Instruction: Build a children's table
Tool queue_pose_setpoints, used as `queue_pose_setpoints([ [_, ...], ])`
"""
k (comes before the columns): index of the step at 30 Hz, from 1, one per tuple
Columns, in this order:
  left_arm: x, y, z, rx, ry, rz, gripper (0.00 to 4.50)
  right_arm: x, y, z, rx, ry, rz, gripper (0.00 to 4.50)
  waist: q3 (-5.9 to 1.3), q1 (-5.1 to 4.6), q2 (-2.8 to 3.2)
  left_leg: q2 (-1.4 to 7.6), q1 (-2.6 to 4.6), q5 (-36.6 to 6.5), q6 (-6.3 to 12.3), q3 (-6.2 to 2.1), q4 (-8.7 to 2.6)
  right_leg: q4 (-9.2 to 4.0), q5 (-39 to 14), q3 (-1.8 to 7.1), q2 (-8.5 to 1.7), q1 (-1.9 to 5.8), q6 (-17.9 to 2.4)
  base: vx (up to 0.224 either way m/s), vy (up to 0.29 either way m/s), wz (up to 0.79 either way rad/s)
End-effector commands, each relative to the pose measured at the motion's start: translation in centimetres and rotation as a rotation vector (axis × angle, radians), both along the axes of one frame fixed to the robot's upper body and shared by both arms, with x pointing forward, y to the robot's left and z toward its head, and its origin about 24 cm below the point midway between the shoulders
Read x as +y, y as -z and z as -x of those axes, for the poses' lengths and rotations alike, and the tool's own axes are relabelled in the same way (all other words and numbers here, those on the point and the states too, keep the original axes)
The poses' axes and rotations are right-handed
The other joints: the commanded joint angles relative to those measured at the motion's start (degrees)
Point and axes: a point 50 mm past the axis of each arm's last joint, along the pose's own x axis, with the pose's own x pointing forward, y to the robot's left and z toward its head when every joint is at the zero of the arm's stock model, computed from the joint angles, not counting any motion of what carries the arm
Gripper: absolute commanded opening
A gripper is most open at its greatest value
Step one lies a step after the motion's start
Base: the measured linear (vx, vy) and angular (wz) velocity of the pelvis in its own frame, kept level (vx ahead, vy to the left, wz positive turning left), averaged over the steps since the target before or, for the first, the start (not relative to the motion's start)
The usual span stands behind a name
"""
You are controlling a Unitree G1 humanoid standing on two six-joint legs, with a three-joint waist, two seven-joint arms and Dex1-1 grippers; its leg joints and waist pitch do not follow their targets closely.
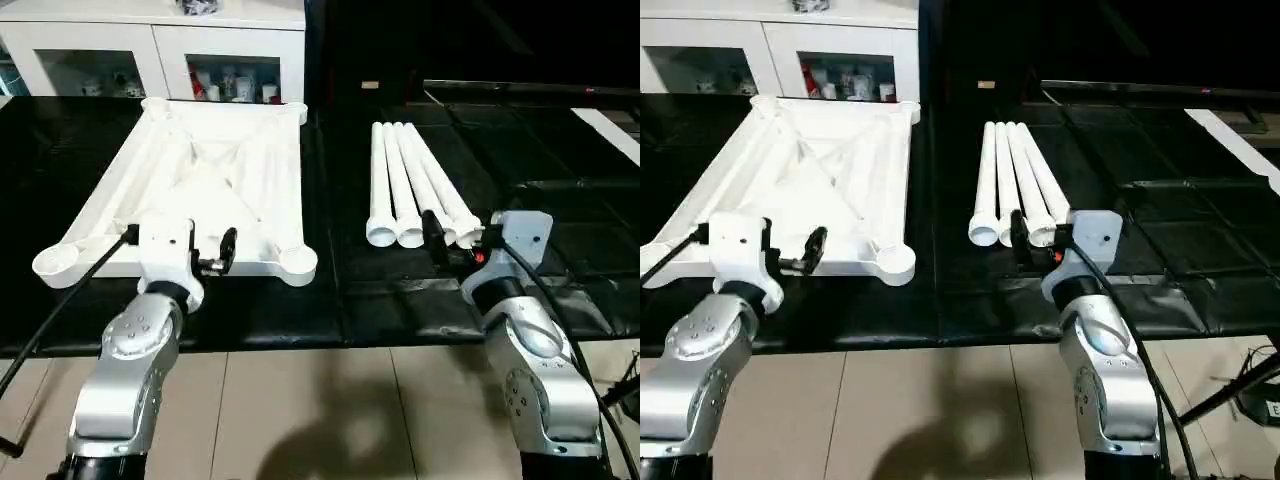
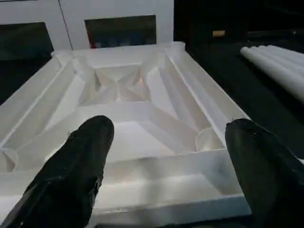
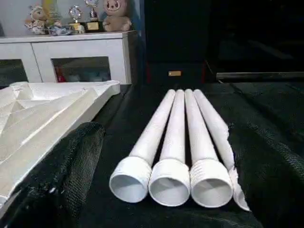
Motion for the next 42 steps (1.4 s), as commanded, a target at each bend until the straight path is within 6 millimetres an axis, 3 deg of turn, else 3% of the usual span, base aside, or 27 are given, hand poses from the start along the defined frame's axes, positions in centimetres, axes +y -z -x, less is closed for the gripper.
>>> queue_pose_setpoints([
  [1,0.0,-0.1,-0.1,0.004,0.008,0.005,4.21,-0.1,-0.3,-0.1,-0.01,0.003,-0.007,4.5,-3.07,0.04,0.71,0.65,0.42,-11.25,-1.14,-0.23,-3.87,-4.47,-5.54,2.31,-2.6,2.26,-6.26,0.0,0.0,0.0],
  [3,0.0,-0.1,-0.2,-0.001,0.014,0.007,4.21,-0.2,-0.2,-0.2,-0.002,0.018,0.015,4.5,-3.04,0.05,0.66,0.61,0.41,-11.4,-1.12,-0.2,-3.87,-4.52,-5.78,2.32,-2.63,2.29,-6.3,0.0,0.0,0.0],
  [4,0.1,0.0,-0.2,0.006,0.017,0.012,4.21,-0.2,0.3,-0.2,0.032,0.056,-0.001,4.5,-3.01,0.11,0.99,0.33,0.27,-11.53,-0.74,0.02,-3.74,-4.81,-6.47,2.56,-2.97,2.28,-6.25,0.0,0.0,0.0],
  [6,0.1,0.2,-0.2,0.016,0.019,0.019,4.21,-0.3,1.1,-0.1,0.075,0.121,0.006,4.5,-3.16,0.55,0.65,-0.14,-0.32,-10.78,2.29,0.39,-3.23,-5.3,-9.28,3.5,-4.55,2.83,-7.07,0.0,0.0,0.0],
  [8,-0.1,0.3,-0.2,0.02,0.022,0.014,4.21,-0.3,1.4,-0.2,0.093,0.127,0.057,4.5,-3.24,1.39,0.44,-0.26,-1.22,-8.16,6.67,0.03,-1.73,-6.54,-12.58,5.09,-7.25,3.63,-7.91,0.0,0.0,0.0],
  [9,-0.1,0.3,-0.1,0.019,0.025,0.012,4.21,-0.1,1.4,-0.2,0.09,0.103,0.049,4.5,-3.35,1.68,0.42,-0.19,-1.52,-7.39,7.9,-0.33,-1.02,-6.87,-12.94,5.77,-8.34,3.96,-8.24,0.0,0.0,0.0],
  [10,-0.2,0.2,-0.1,0.018,0.028,0.01,4.21,-0.1,1.3,-0.2,0.077,0.107,0.042,4.5,-3.45,2.37,0.42,0.23,-2.11,-5.79,9.98,-1.18,0.34,-7.41,-13.34,7.04,-10.33,4.34,-9.29,-0.002,0.064,-0.01],
  [11,-0.2,0.2,-0.1,0.017,0.035,0.001,4.21,-0.4,1.1,-0.3,0.062,0.149,0.05,4.5,-3.29,2.6,0.86,0.85,-2.31,-4.12,11.07,-1.71,-0.14,-7.12,-12.48,6.47,-9.88,3.89,-10.78,-0.004,0.094,-0.01],
  [12,-0.3,0.0,-0.1,0.015,0.051,0.005,4.21,-0.6,0.9,-0.4,0.059,0.157,0.014,4.5,-3.32,2.23,0.89,0.47,-1.2,-4.22,12.07,-0.7,-1.2,-6.33,-11.03,4.95,-7.26,2.82,-11.69,-0.004,0.094,-0.01],
  [13,-0.3,0.0,-0.1,0.015,0.054,0.006,4.21,-0.7,0.9,-0.4,0.058,0.157,0.005,4.5,-3.44,2.05,1.12,0.4,-0.35,-4.36,13.02,-0.26,-1.6,-5.92,-10.02,4.38,-6.48,2.37,-11.92,-0.009,0.115,0.05],
  [14,-0.3,-0.1,-0.1,0.014,0.057,0.007,4.21,-0.7,0.8,-0.4,0.055,0.155,-0.002,4.5,-3.51,1.51,1.18,0.07,0.33,-4.22,15.13,0.27,-2.2,-5.33,-8.09,3.6,-5.16,1.91,-12.09,-0.02,0.13,0.08],
  [17,-0.2,-0.1,-0.2,0.014,0.052,0.003,4.21,-0.7,1.2,-0.3,0.085,0.159,0.04,4.5,-3.32,0.91,1.43,-0.27,1.19,-5.79,17.71,0.66,-2.93,-5.45,-8.96,2.83,-4.57,1.31,-10.87,-0.025,0.147,0.05],
  [18,-0.1,-0.2,-0.3,0.012,0.046,-0.001,4.21,-0.4,1.4,-0.1,0.116,0.125,-0.007,4.5,-3.17,0.59,1.13,-0.37,1.21,-7.45,17.6,0.81,-3.29,-5.7,-10.29,2.55,-4.53,1.31,-9.68,-0.027,0.163,0.04],
  [19,-0.1,-0.2,-0.3,0.01,0.043,-0.003,4.21,-0.3,1.5,-0.1,0.13,0.119,-0.031,4.5,-3.01,0.31,1.59,-0.07,1.71,-10.68,15.69,0.3,-4.26,-5.62,-12.05,1.87,-3.93,1.16,-8.68,-0.031,0.15,0.03],
  [20,-0.1,-0.2,-0.2,0.01,0.043,-0.003,4.21,-0.3,1.6,0.0,0.139,0.115,-0.077,4.5,-2.94,-0.42,1.75,0.06,2.12,-14.82,12.24,-0.09,-4.99,-5.34,-12.14,1.16,-3.0,0.74,-7.73,-0.039,0.128,0.03],
  [21,-0.1,-0.1,-0.2,0.015,0.043,-0.001,4.21,-0.4,1.7,0.0,0.145,0.127,-0.084,4.5,-2.86,-0.69,1.84,0.19,2.25,-17.23,10.0,-0.37,-5.26,-5.33,-11.96,1.01,-2.79,0.51,-7.16,-0.039,0.128,0.03],
  [23,-0.1,0.0,-0.1,0.019,0.043,-0.003,4.21,0.0,1.4,0.0,0.126,0.085,-0.124,4.5,-2.8,-1.34,2.03,0.57,1.93,-26.24,-0.36,-1.72,-6.44,-4.85,-9.49,0.95,-2.42,0.65,-3.65,-0.046,0.1,-0.01],
  [24,-0.1,0.1,0.0,0.021,0.043,-0.01,4.21,0.1,1.5,0.1,0.133,0.076,-0.132,4.5,-2.68,-1.49,1.75,0.37,1.97,-29.58,-3.68,-1.72,-6.67,-5.19,-9.77,1.18,-2.68,0.46,-1.98,-0.048,0.085,-0.02],
  [26,-0.1,0.0,0.0,0.015,0.04,-0.017,4.21,0.3,1.5,0.1,0.128,0.063,-0.121,4.5,-2.58,-1.68,0.94,0.01,1.89,-31.77,-4.53,-1.47,-6.39,-6.07,-13.41,1.57,-3.35,0.2,-0.42,0.0,0.0,0.0],
  [27,0.0,0.0,0.0,0.011,0.033,-0.02,4.21,0.4,1.5,0.1,0.125,0.064,-0.118,4.5,-2.57,-1.68,0.96,-0.07,1.84,-32.13,-4.36,-1.5,-6.26,-6.22,-14.97,1.7,-3.59,0.17,-0.15,0.0,0.0,0.0],
  [32,0.0,-0.1,0.1,0.006,0.03,-0.018,4.21,0.7,1.6,-0.1,0.144,0.038,-0.1,4.5,-2.37,-2.31,0.11,-0.33,0.81,-32.22,-1.91,-1.68,-5.6,-7.44,-23.78,1.9,-4.56,0.2,0.64,0.0,0.0,0.0],
  [34,-0.1,-0.1,0.1,0.003,0.037,-0.019,4.21,0.8,1.5,-0.1,0.148,0.017,-0.119,4.5,-2.57,-2.32,-0.21,-0.36,0.66,-30.46,-1.15,-1.59,-5.43,-7.47,-24.0,2.01,-4.63,0.24,0.69,0.0,0.0,0.0],
  [36,-0.1,-0.2,0.1,-0.001,0.037,-0.016,4.21,0.9,1.4,-0.1,0.15,-0.003,-0.135,4.5,-2.69,-2.22,-0.11,-0.26,0.43,-28.53,-0.59,-1.61,-5.51,-7.28,-22.68,2.08,-4.65,0.44,0.46,0.0,0.0,0.0],
  [37,-0.1,-0.3,0.1,-0.003,0.035,-0.01,4.21,0.9,1.4,-0.2,0.154,-0.006,-0.13,4.5,-2.69,-2.2,-0.25,-0.15,0.32,-27.51,-0.15,-1.46,-5.43,-7.24,-21.63,2.12,-4.44,0.2,-0.07,0.0,0.0,0.0],
  [40,0.0,-0.4,0.0,-0.007,0.028,-0.011,4.21,1.2,1.4,-0.2,0.162,-0.032,-0.138,4.5,-2.78,-2.21,-0.06,0.0,0.17,-26.66,-0.49,-1.33,-5.44,-6.97,-19.61,2.21,-4.2,0.15,-1.22,0.0,0.0,0.0],
  [41,0.0,-0.4,0.0,-0.006,0.029,-0.005,4.21,1.4,1.3,-0.2,0.157,-0.053,-0.126,4.5,-2.88,-2.16,0.01,0.06,0.16,-26.41,-0.54,-1.35,-5.47,-6.81,-18.71,2.22,-4.22,0.29,-1.39,0.0,0.0,0.0],
  [42,0.0,-0.4,0.0,-0.006,0.029,-0.004,4.21,1.5,1.2,-0.1,0.153,-0.061,-0.108,4.5,-2.87,-2.09,0.11,0.15,0.64,-28.62,-0.91,-1.27,-5.55,-6.83,-19.86,2.1,-4.03,0.34,-1.18,0.0,0.0,0.0],
])
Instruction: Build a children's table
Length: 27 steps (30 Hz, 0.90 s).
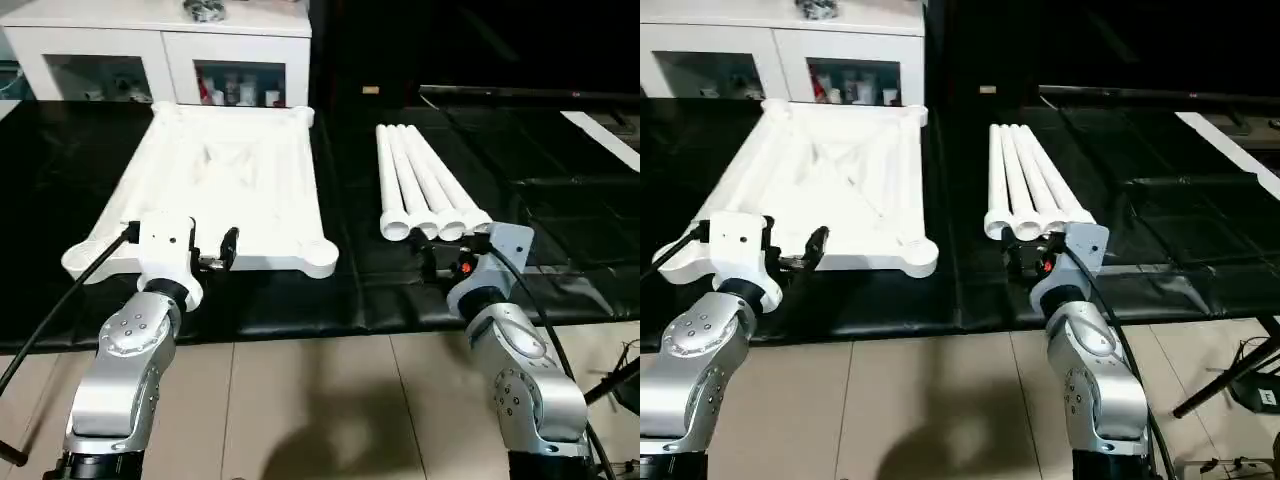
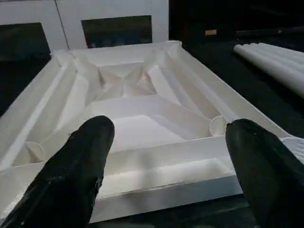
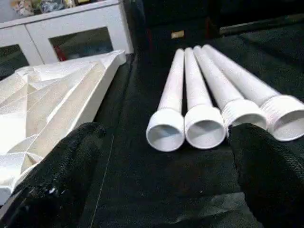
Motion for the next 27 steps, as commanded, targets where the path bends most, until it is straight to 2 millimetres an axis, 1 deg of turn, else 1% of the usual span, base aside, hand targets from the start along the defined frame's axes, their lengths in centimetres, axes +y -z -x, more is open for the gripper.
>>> queue_pose_setpoints([
  [1,-0.05,-0.61,0.0,-0.023,0.005,0.008,4.21,0.52,-0.88,-0.11,-0.031,-0.056,0.028,4.5,-2.68,-0.12,0.51,3.34,2.78,-31.52,-5.65,-2.61,-6.8,-4.12,-23.72,0.34,-0.76,0.46,-3.88,0.0,0.0,0.0],
  [2,0.06,-0.53,0.03,-0.022,0.002,0.007,4.21,0.5,-0.82,-0.1,-0.031,-0.06,0.064,4.5,-2.14,0.4,-0.43,2.02,-0.85,-33.2,-2.22,-4.42,-7.85,-4.29,-27.81,-1.85,-2.19,3.25,-2.61,0.0,0.0,0.0],
  [3,0.08,-0.51,0.03,-0.021,0.001,0.007,4.21,0.49,-0.8,-0.1,-0.031,-0.059,0.072,4.5,-1.8,0.51,0.98,1.92,-0.68,-36.38,-1.81,-4.6,-8.53,-4.92,-33.74,-2.64,-2.3,3.54,-1.2,0.0,0.0,0.0],
  [4,0.11,-0.49,0.01,-0.021,0.0,0.007,4.21,0.5,-0.81,-0.12,-0.034,-0.064,0.085,4.5,-2.52,-0.31,0.74,1.03,0.15,-35.97,-0.49,-5.31,-6.92,-5.77,-36.85,-3.51,-3.8,3.98,-2.06,0.049,-0.02,0.36],
  [5,0.12,-0.48,-0.03,-0.02,-0.001,0.008,4.21,0.59,-0.89,-0.13,-0.04,-0.073,0.075,4.5,-2.45,-0.25,1.13,0.84,0.17,-34.94,0.14,-5.51,-6.65,-6.38,-36.84,-4.06,-4.19,4.56,-3.08,0.076,-0.027,0.54],
  [6,0.11,-0.47,-0.04,-0.02,-0.002,0.008,4.21,0.64,-0.98,-0.11,-0.045,-0.076,0.067,4.5,-2.4,-0.57,1.32,0.62,-1.12,-31.59,1.42,-5.95,-6.68,-6.84,-35.51,-4.91,-4.27,6.3,-4.15,0.076,-0.027,0.54],
  [7,0.1,-0.46,-0.05,-0.019,-0.002,0.008,4.21,0.67,-1.05,-0.1,-0.05,-0.079,0.059,4.5,-2.1,-0.19,1.84,0.68,-0.66,-31.63,1.36,-6.15,-6.79,-7.11,-35.75,-5.46,-4.28,6.33,-4.69,0.078,-0.035,0.56],
  [8,0.04,-0.45,-0.09,-0.019,0.002,0.008,4.21,0.77,-1.24,-0.08,-0.054,-0.085,0.052,4.5,-2.66,-1.56,2.91,3.13,4.5,-33.36,-1.36,-5.89,-6.47,-6.43,-31.4,-4.42,-2.22,3.55,-6.42,0.077,-0.037,0.41],
  [9,-0.03,-0.46,-0.12,-0.02,0.007,0.009,4.21,0.86,-1.38,-0.07,-0.055,-0.091,0.052,4.5,-1.9,-1.92,2.39,4.21,5.2,-37.59,-4.15,-6.77,-7.28,-5.35,-24.67,-4.35,-0.68,3.24,-8.23,0.077,-0.037,0.41],
  [10,-0.04,-0.46,-0.12,-0.02,0.008,0.009,4.21,0.86,-1.39,-0.07,-0.055,-0.091,0.052,4.5,-1.93,-1.88,2.0,4.35,5.54,-37.98,-4.48,-6.43,-7.78,-4.58,-19.13,-3.81,-0.5,3.05,-9.72,0.094,-0.034,0.16],
  [11,-0.08,-0.46,-0.15,-0.019,0.009,0.01,4.21,0.9,-1.39,-0.06,-0.051,-0.087,0.029,4.5,-1.9,-1.91,1.98,4.09,5.28,-37.03,-4.02,-6.14,-7.79,-4.4,-17.43,-3.49,-0.58,3.32,-10.52,0.123,-0.026,0.08],
  [12,-0.12,-0.47,-0.2,-0.02,0.009,0.012,4.21,0.83,-1.36,-0.06,-0.045,-0.072,0.007,4.5,-2.17,-1.84,1.79,3.37,4.61,-33.3,-2.69,-5.01,-7.61,-4.51,-15.4,-2.87,-1.01,4.49,-11.98,0.123,-0.026,0.08],
  [13,-0.12,-0.46,-0.24,-0.02,0.007,0.014,4.21,0.73,-1.35,-0.08,-0.045,-0.063,0.016,4.5,-2.65,-1.69,1.67,3.0,3.61,-29.09,-1.54,-4.55,-7.41,-4.38,-13.41,-2.5,-1.29,5.74,-12.57,0.117,-0.031,-0.01],
  [14,-0.13,-0.45,-0.25,-0.02,0.006,0.014,4.21,0.67,-1.33,-0.08,-0.044,-0.06,0.019,4.5,-3.88,-1.07,1.63,2.01,2.3,-12.69,3.06,-3.48,-6.28,-3.56,-3.63,-2.22,-1.16,7.76,-13.62,0.107,-0.034,-0.06],
  [15,-0.14,-0.43,-0.26,-0.02,0.007,0.015,4.21,0.62,-1.32,-0.07,-0.045,-0.059,0.017,4.5,-4.36,-1.02,1.59,1.33,1.79,-3.4,6.29,-3.35,-5.38,-2.75,2.03,-2.38,-0.67,8.59,-14.02,0.107,-0.034,-0.06],
  [16,-0.16,-0.42,-0.27,-0.02,0.008,0.015,4.21,0.58,-1.31,-0.07,-0.046,-0.058,0.016,4.5,-4.44,-0.92,1.58,1.1,1.9,-0.09,7.86,-3.26,-5.01,-2.47,3.92,-2.48,-0.43,8.5,-14.16,0.107,-0.029,-0.05],
  [17,-0.22,-0.4,-0.28,-0.02,0.01,0.016,4.21,0.47,-1.37,-0.08,-0.051,-0.054,0.025,4.5,-4.44,-0.86,1.54,1.01,2.26,2.03,9.41,-3.21,-4.79,-2.27,4.98,-2.55,-0.23,8.24,-14.5,0.106,-0.027,-0.05],
  [18,-0.27,-0.39,-0.29,-0.02,0.011,0.016,4.21,0.38,-1.42,-0.1,-0.054,-0.052,0.027,4.5,-4.48,-0.89,1.35,0.87,2.1,5.16,11.92,-3.19,-4.37,-1.97,5.69,-2.55,-0.11,8.52,-15.1,0.106,-0.027,-0.05],
  [19,-0.3,-0.38,-0.3,-0.02,0.011,0.016,4.21,0.33,-1.44,-0.12,-0.055,-0.051,0.025,4.5,-4.34,-0.76,1.15,0.83,2.33,5.92,13.49,-2.93,-4.09,-1.89,5.45,-2.38,-0.13,8.3,-15.95,0.094,-0.019,0.0],
  [20,-0.31,-0.39,-0.31,-0.021,0.011,0.018,4.21,0.25,-1.53,-0.18,-0.064,-0.047,0.046,4.5,-4.35,-0.61,1.26,1.01,2.72,6.46,14.62,-2.89,-3.92,-1.67,4.92,-2.38,-0.01,8.21,-16.99,0.077,-0.011,0.05],
  [21,-0.31,-0.39,-0.32,-0.021,0.012,0.019,4.21,0.2,-1.6,-0.22,-0.071,-0.045,0.062,4.5,-4.35,-0.58,1.25,1.06,2.96,6.87,15.11,-2.91,-3.87,-1.61,4.68,-2.44,0.16,8.12,-17.31,0.077,-0.011,0.05],
  [22,-0.31,-0.39,-0.33,-0.021,0.012,0.019,4.21,0.21,-1.61,-0.24,-0.073,-0.046,0.07,4.5,-4.34,-0.57,1.28,1.17,3.51,8.06,16.17,-3.02,-3.76,-1.34,4.51,-2.55,0.41,7.89,-17.68,0.064,-0.015,0.08],
  [24,-0.29,-0.4,-0.35,-0.022,0.012,0.02,4.21,0.3,-1.62,-0.23,-0.072,-0.049,0.07,4.5,-4.04,-0.34,1.2,1.23,3.78,8.14,17.09,-2.93,-3.59,-1.25,3.82,-2.37,0.34,7.71,-17.56,0.053,-0.015,0.11],
  [25,-0.29,-0.41,-0.36,-0.023,0.012,0.019,4.21,0.36,-1.59,-0.22,-0.071,-0.05,0.068,4.5,-3.95,-0.25,1.1,1.35,3.73,7.64,17.19,-2.89,-3.61,-1.3,3.25,-2.32,0.26,7.8,-17.58,0.0,0.0,0.0],
  [26,-0.28,-0.43,-0.37,-0.023,0.012,0.019,4.21,0.42,-1.55,-0.21,-0.07,-0.051,0.068,4.5,-4.07,0.03,1.1,1.33,3.21,7.56,16.93,-2.9,-3.55,-1.41,1.68,-2.37,0.22,8.55,-16.95,0.0,0.0,0.0],
  [27,-0.27,-0.44,-0.37,-0.024,0.012,0.02,4.21,0.47,-1.54,-0.2,-0.07,-0.055,0.069,4.5,-4.06,0.16,1.15,1.33,3.21,7.61,16.73,-2.92,-3.58,-1.46,1.24,-2.4,0.25,8.58,-16.69,0.0,0.0,0.0],
])
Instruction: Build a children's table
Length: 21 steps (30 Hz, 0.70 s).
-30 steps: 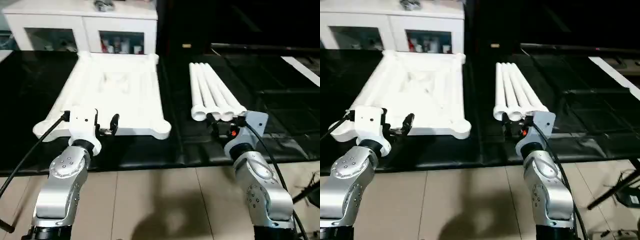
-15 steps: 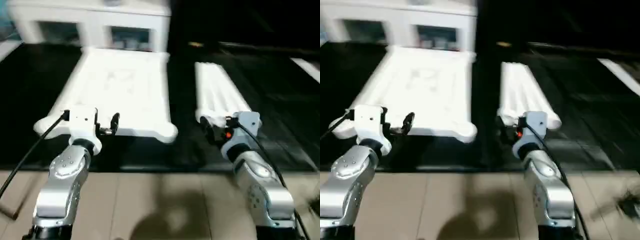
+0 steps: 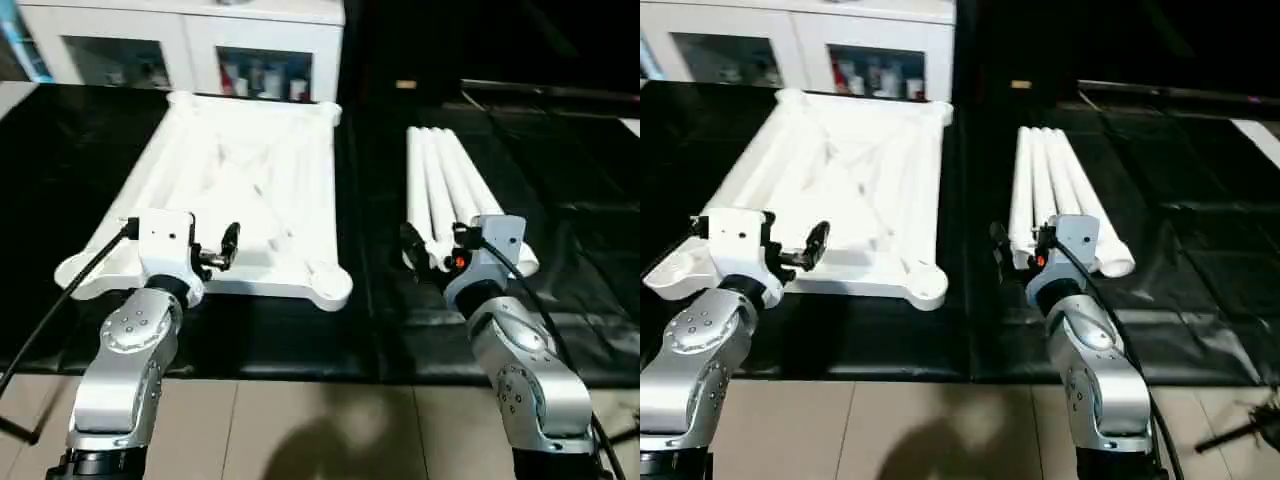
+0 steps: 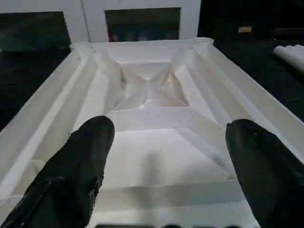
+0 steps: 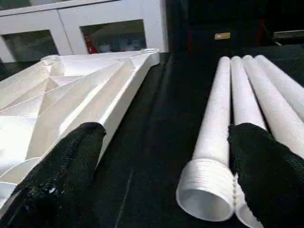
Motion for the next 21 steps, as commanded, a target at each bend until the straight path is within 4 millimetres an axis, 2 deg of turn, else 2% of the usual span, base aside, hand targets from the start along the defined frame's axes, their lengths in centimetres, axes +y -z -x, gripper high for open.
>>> queue_pose_setpoints([
  [1,-0.17,-0.09,-0.13,-0.008,0.01,0.003,4.21,0.17,-0.34,-0.11,-0.016,-0.008,0.012,4.5,-4.04,0.31,0.69,1.61,1.51,9.97,15.76,-0.37,-2.58,-1.49,4.93,0.68,0.18,3.27,-13.54,0.0,0.0,0.0],
  [2,-0.15,-0.09,-0.13,-0.008,0.01,0.003,4.21,0.26,-0.35,-0.1,-0.017,-0.014,0.012,4.5,-4.01,0.35,0.74,1.73,1.69,10.01,15.67,-0.47,-2.63,-1.48,4.42,0.58,0.27,3.15,-13.28,0.0,0.0,0.0],
  [3,-0.12,-0.1,-0.13,-0.008,0.01,0.004,4.21,0.31,-0.36,-0.1,-0.017,-0.017,0.011,4.5,-3.85,0.33,0.89,2.05,2.18,9.58,15.52,-0.69,-2.78,-1.46,3.28,0.4,0.38,2.74,-12.95,0.0,0.0,0.0],
  [4,-0.1,-0.1,-0.13,-0.007,0.009,0.004,4.21,0.34,-0.37,-0.1,-0.017,-0.018,0.01,4.5,-3.61,0.28,0.9,2.34,2.35,7.75,15.03,-0.71,-2.96,-1.69,1.4,0.37,0.22,2.61,-12.91,0.0,0.0,0.0],
  [6,-0.04,-0.1,-0.11,-0.007,0.009,0.004,4.21,0.41,-0.34,-0.09,-0.016,-0.019,0.01,4.5,-3.29,0.4,0.87,2.51,2.19,3.61,12.83,-0.4,-3.31,-2.27,-1.76,0.58,-0.18,2.93,-13.18,0.0,0.0,0.0],
  [7,-0.01,-0.1,-0.1,-0.007,0.008,0.004,4.21,0.4,-0.3,-0.08,-0.016,-0.018,0.012,4.5,-3.41,0.5,0.8,2.48,1.94,1.91,10.95,-0.22,-3.42,-2.52,-2.71,0.76,-0.34,3.37,-13.11,0.0,0.0,0.0],
  [11,0.04,-0.14,-0.11,-0.008,0.005,0.009,4.21,0.39,-0.29,-0.09,-0.019,-0.017,0.022,4.5,-3.47,0.31,1.04,2.67,2.01,-0.51,7.58,-0.38,-3.82,-2.49,-2.28,0.81,-0.17,3.38,-12.42,0.0,0.0,0.0],
  [14,0.05,-0.14,-0.1,-0.007,0.005,0.01,4.21,0.41,-0.31,-0.11,-0.021,-0.017,0.026,4.5,-3.62,0.18,1.06,2.69,2.22,-0.74,7.4,-0.5,-3.82,-2.3,-0.78,0.81,-0.06,3.28,-12.31,0.0,0.0,0.0],
  [17,0.04,-0.16,-0.11,-0.008,0.005,0.012,4.21,0.45,-0.3,-0.12,-0.021,-0.019,0.027,4.5,-3.84,0.21,1.02,2.38,2.11,2.22,8.88,-0.53,-3.5,-1.99,2.2,0.81,0.03,3.38,-12.43,0.0,0.0,0.0],
  [21,-0.01,-0.21,-0.13,-0.01,0.007,0.017,4.21,0.47,-0.31,-0.17,-0.023,-0.021,0.029,4.5,-3.92,0.4,0.89,2.14,1.73,3.99,9.97,-0.35,-3.23,-2.03,2.56,0.93,-0.07,3.67,-12.68,0.0,0.0,0.0],
])
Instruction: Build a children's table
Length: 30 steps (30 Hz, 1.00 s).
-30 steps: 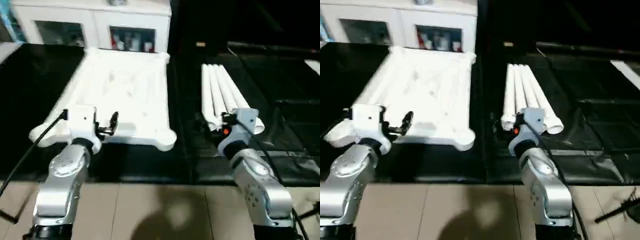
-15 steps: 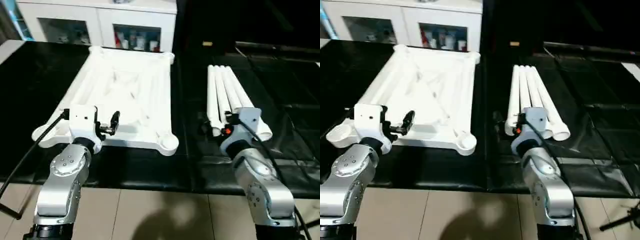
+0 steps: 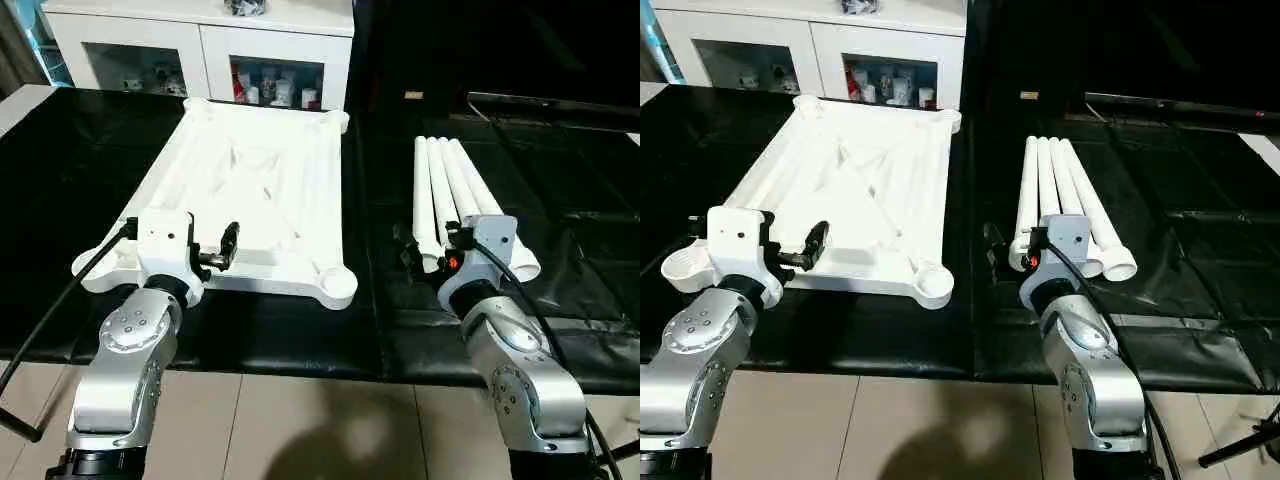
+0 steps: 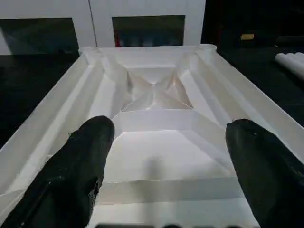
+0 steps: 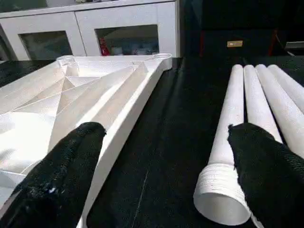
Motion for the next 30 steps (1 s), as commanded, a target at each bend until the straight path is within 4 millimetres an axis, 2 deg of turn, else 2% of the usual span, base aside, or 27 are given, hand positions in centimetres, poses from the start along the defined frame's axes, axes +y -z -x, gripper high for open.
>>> queue_pose_setpoints([
  [1,-0.07,-0.19,-0.13,-0.009,0.008,0.012,4.21,-0.17,-0.31,-0.19,-0.017,0.005,0.011,4.5,-3.91,0.07,0.89,1.64,1.02,4.06,10.9,-0.25,-3.49,-2.01,2.36,0.84,-0.6,2.9,-12.67,0.0,0.0,0.0],
  [2,-0.07,-0.18,-0.1,-0.009,0.008,0.013,4.21,-0.15,-0.3,-0.18,-0.017,0.004,0.013,4.5,-3.88,0.09,0.76,1.75,1.07,4.06,10.85,-0.27,-3.53,-2.04,1.86,0.8,-0.53,2.87,-12.67,0.0,0.0,0.0],
  [3,-0.07,-0.18,-0.08,-0.009,0.009,0.013,4.21,-0.13,-0.28,-0.17,-0.017,0.003,0.016,4.5,-3.83,0.1,0.91,1.84,1.18,3.8,10.76,-0.3,-3.58,-2.02,1.36,0.75,-0.5,2.76,-12.71,0.0,0.0,0.0],
  [4,-0.08,-0.18,-0.06,-0.009,0.008,0.013,4.21,-0.12,-0.27,-0.18,-0.017,0.003,0.019,4.5,-3.82,0.05,0.67,1.88,1.18,3.61,10.74,-0.28,-3.6,-2.06,1.14,0.76,-0.48,2.76,-12.71,0.0,0.0,0.0],
  [7,-0.04,-0.18,-0.03,-0.009,0.008,0.014,4.21,0.01,-0.24,-0.18,-0.017,-0.008,0.027,4.5,-3.77,0.13,0.8,1.92,1.12,2.86,10.28,-0.19,-3.65,-2.17,0.29,0.8,-0.56,2.87,-12.73,0.0,0.0,0.0],
  [8,0.03,-0.2,0.0,-0.01,0.007,0.014,4.21,0.21,-0.21,-0.14,-0.015,-0.02,0.025,4.5,-3.18,-0.54,1.17,5.53,7.15,-4.6,1.45,0.66,-4.91,-0.51,-3.57,1.95,1.04,-1.5,-12.82,0.03,-0.022,-0.23],
  [9,0.04,-0.21,0.01,-0.01,0.006,0.014,4.21,0.27,-0.23,-0.13,-0.016,-0.024,0.024,4.5,-2.41,-0.71,0.91,6.37,7.93,-10.02,-1.77,0.95,-5.47,-0.06,-5.89,1.5,1.33,-2.67,-12.45,0.03,-0.022,-0.23],
  [10,0.05,-0.21,0.0,-0.01,0.006,0.014,4.21,0.3,-0.24,-0.13,-0.017,-0.026,0.022,4.5,-1.23,-0.48,0.07,5.98,8.54,-19.13,-5.81,2.51,-5.91,-0.67,-8.77,2.41,0.84,-3.37,-12.43,0.047,-0.03,-0.5],
  [11,0.05,-0.22,0.01,-0.011,0.005,0.014,4.21,0.34,-0.28,-0.11,-0.019,-0.029,0.02,4.5,-1.11,-0.1,-0.15,4.96,8.32,-21.36,-7.26,3.55,-5.47,-1.41,-10.28,3.23,0.85,-2.99,-12.81,0.031,-0.028,-0.58],
  [12,0.06,-0.21,0.03,-0.011,0.004,0.014,4.21,0.38,-0.32,-0.08,-0.023,-0.032,0.018,4.5,-1.48,2.07,-2.09,0.94,1.39,-15.81,-5.13,3.75,-3.47,-3.37,-11.36,6.66,-0.22,3.23,-11.29,0.031,-0.028,-0.58],
  [13,0.06,-0.21,0.05,-0.011,0.003,0.013,4.21,0.37,-0.33,-0.07,-0.023,-0.033,0.017,4.5,-1.48,2.07,-2.09,0.94,1.39,-15.81,-5.13,3.75,-3.47,-3.37,-11.36,6.66,-0.22,3.23,-11.29,0.029,-0.023,-0.42],
  [14,0.06,-0.21,0.06,-0.011,0.003,0.013,4.21,0.36,-0.32,-0.07,-0.022,-0.033,0.016,4.5,-3.58,2.32,-0.37,0.8,0.27,-5.54,-1.32,2.51,-2.73,-2.71,-3.32,7.43,-0.51,5.06,-10.91,0.0,0.0,0.0],
  [15,0.06,-0.21,0.06,-0.011,0.002,0.012,4.21,0.36,-0.32,-0.07,-0.022,-0.033,0.016,4.5,-3.73,2.09,-0.28,0.51,-0.12,-3.08,-0.53,2.27,-2.79,-2.23,0.95,7.2,0.26,5.14,-11.04,0.0,0.0,0.0],
  [16,0.06,-0.21,0.06,-0.011,0.002,0.013,4.21,0.36,-0.32,-0.07,-0.022,-0.033,0.016,4.5,-4.22,1.94,-0.03,0.1,0.75,0.07,0.74,1.85,-2.97,-1.14,10.0,6.58,1.91,4.69,-11.5,0.04,-0.051,0.03],
  [17,0.1,-0.22,0.09,-0.012,0.0,0.013,4.21,0.4,-0.33,-0.05,-0.023,-0.037,0.013,4.5,-4.13,1.68,-0.2,0.17,1.81,1.29,2.42,1.53,-3.16,-0.43,16.27,6.0,2.99,3.93,-11.82,0.065,-0.039,0.13],
  [19,0.2,-0.25,0.16,-0.012,-0.004,0.013,4.21,0.48,-0.31,0.01,-0.021,-0.042,0.011,4.5,-4.07,2.0,-0.11,0.2,2.26,1.74,4.42,1.38,-3.08,0.01,19.61,5.99,3.35,3.88,-12.29,0.072,-0.034,0.14],
  [21,0.28,-0.25,0.22,-0.012,-0.008,0.012,4.21,0.53,-0.27,0.04,-0.019,-0.045,0.009,4.5,-4.34,2.21,-0.13,0.26,2.73,3.59,5.77,0.98,-2.96,0.65,22.41,5.95,3.84,3.99,-12.0,0.099,-0.024,0.16],
  [22,0.32,-0.25,0.25,-0.012,-0.009,0.012,4.21,0.54,-0.25,0.04,-0.016,-0.046,0.005,4.5,-4.32,2.27,0.1,0.54,3.24,5.19,6.83,0.54,-2.9,1.1,23.35,5.55,4.07,3.46,-11.16,0.091,-0.023,0.16],
  [23,0.45,-0.25,0.32,-0.012,-0.015,0.013,4.21,0.6,-0.23,0.04,-0.014,-0.05,0.001,4.5,-4.18,2.23,-0.01,0.8,3.56,5.36,7.4,0.37,-2.96,1.14,22.56,5.33,3.99,3.04,-10.89,0.056,-0.023,0.11],
  [24,0.5,-0.25,0.35,-0.012,-0.019,0.013,4.21,0.62,-0.24,0.05,-0.015,-0.051,0.0,4.5,-4.23,2.51,-0.24,0.39,2.81,5.92,7.98,0.36,-2.71,0.84,21.38,5.56,3.73,3.92,-10.05,0.056,-0.023,0.11],
  [25,0.51,-0.25,0.35,-0.012,-0.019,0.013,4.21,0.62,-0.24,0.05,-0.015,-0.052,0.0,4.5,-4.23,2.51,-0.24,0.39,2.81,5.92,7.98,0.36,-2.71,0.84,21.38,5.56,3.73,3.92,-10.05,0.0,0.0,0.0],
  [26,0.54,-0.26,0.38,-0.012,-0.021,0.013,4.21,0.62,-0.23,0.02,-0.015,-0.051,0.003,4.5,-4.25,3.07,-0.5,-0.16,1.74,5.01,6.71,0.48,-2.63,0.42,21.8,6.1,3.87,4.99,-9.12,0.0,0.0,0.0],
  [27,0.56,-0.26,0.39,-0.012,-0.021,0.014,4.21,0.6,-0.23,0.0,-0.015,-0.05,0.008,4.5,-4.24,3.2,-0.38,-0.03,1.77,4.62,6.13,0.44,-2.75,0.39,21.74,6.06,3.93,4.95,-8.8,0.0,0.0,0.0],
  [29,0.62,-0.28,0.47,-0.012,-0.024,0.014,4.21,0.6,-0.18,-0.06,-0.015,-0.046,0.018,4.5,-4.05,3.06,-0.22,0.62,2.37,4.1,5.17,0.02,-3.18,0.59,20.44,5.54,4.02,4.42,-7.94,0.0,0.0,0.0],
  [30,0.63,-0.27,0.5,-0.011,-0.025,0.014,4.21,0.6,-0.17,-0.07,-0.015,-0.045,0.017,4.5,-3.9,2.85,-0.08,1.16,3.1,3.61,5.1,-0.28,-3.48,0.6,18.31,5.14,3.74,3.74,-7.63,0.0,0.0,0.0],
])
